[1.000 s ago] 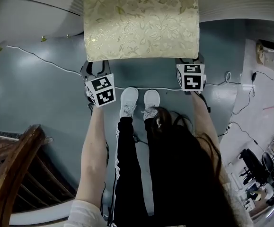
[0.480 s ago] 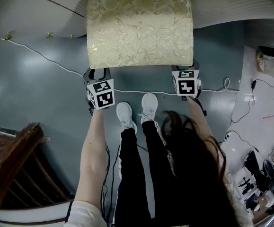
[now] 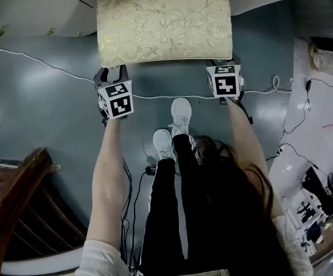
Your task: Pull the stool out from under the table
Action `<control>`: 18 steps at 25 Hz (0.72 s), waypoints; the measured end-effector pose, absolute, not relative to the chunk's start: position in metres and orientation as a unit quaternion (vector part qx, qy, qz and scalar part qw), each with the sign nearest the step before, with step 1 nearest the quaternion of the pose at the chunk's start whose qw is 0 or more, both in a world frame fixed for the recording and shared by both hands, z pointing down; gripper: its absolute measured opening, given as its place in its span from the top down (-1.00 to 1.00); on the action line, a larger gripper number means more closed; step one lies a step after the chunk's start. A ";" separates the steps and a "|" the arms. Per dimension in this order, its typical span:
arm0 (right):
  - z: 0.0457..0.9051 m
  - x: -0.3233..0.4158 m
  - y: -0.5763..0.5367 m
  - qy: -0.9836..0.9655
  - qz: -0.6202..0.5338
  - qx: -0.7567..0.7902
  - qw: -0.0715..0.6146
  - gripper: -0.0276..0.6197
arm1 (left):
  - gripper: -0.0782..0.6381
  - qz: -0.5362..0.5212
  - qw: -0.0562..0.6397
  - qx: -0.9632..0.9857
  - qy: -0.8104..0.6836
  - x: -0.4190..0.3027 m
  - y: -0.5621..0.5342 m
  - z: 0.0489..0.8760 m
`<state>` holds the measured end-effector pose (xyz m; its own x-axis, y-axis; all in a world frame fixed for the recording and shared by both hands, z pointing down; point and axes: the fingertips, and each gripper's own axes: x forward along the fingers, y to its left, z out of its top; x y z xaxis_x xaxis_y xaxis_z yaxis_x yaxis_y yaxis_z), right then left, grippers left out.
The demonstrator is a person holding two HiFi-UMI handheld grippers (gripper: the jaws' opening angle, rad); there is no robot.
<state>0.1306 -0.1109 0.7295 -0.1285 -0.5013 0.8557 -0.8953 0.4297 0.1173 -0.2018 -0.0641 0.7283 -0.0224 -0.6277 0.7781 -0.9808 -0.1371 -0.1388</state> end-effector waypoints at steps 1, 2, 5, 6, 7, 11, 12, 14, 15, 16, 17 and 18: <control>0.730 0.130 -0.110 -0.717 0.223 0.486 0.447 0.12 | 0.18 0.372 0.240 0.657 -0.610 -0.202 -0.064 0.728; 0.730 0.130 -0.108 -0.715 0.226 0.486 0.448 0.12 | 0.18 0.376 0.241 0.657 -0.607 -0.203 -0.063 0.728; 0.728 0.128 -0.105 -0.712 0.233 0.483 0.452 0.12 | 0.18 0.385 0.245 0.659 -0.598 -0.204 -0.062 0.725; 0.728 0.129 -0.104 -0.712 0.235 0.481 0.454 0.12 | 0.18 0.388 0.248 0.658 -0.595 -0.204 -0.061 0.724; 0.727 0.129 -0.103 -0.711 0.239 0.478 0.457 0.12 | 0.18 0.393 0.251 0.657 -0.593 -0.203 -0.058 0.722; 0.728 0.127 -0.097 -0.713 0.257 0.467 0.456 0.12 | 0.18 0.410 0.252 0.652 -0.586 -0.206 -0.054 0.716; 0.728 0.126 -0.099 -0.714 0.260 0.467 0.453 0.12 | 0.18 0.411 0.248 0.651 -0.588 -0.207 -0.057 0.715; 0.729 0.123 -0.101 -0.714 0.264 0.467 0.450 0.12 | 0.18 0.412 0.242 0.650 -0.591 -0.210 -0.063 0.712; 0.730 0.123 -0.100 -0.713 0.267 0.467 0.450 0.12 | 0.18 0.412 0.242 0.649 -0.592 -0.210 -0.063 0.712; 0.731 0.123 -0.098 -0.711 0.269 0.467 0.452 0.12 | 0.18 0.413 0.244 0.648 -0.591 -0.210 -0.061 0.713; 0.731 0.124 -0.096 -0.708 0.271 0.466 0.456 0.12 | 0.18 0.415 0.247 0.648 -0.589 -0.209 -0.059 0.714; 0.731 0.126 -0.095 -0.706 0.272 0.464 0.461 0.12 | 0.18 0.418 0.253 0.647 -0.586 -0.207 -0.057 0.714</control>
<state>0.1260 -0.0946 0.7313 -0.1442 -0.4043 0.9032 -0.9062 0.4206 0.0436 -0.2074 -0.0574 0.7143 -0.0344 -0.5471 0.8364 -0.9690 -0.1867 -0.1619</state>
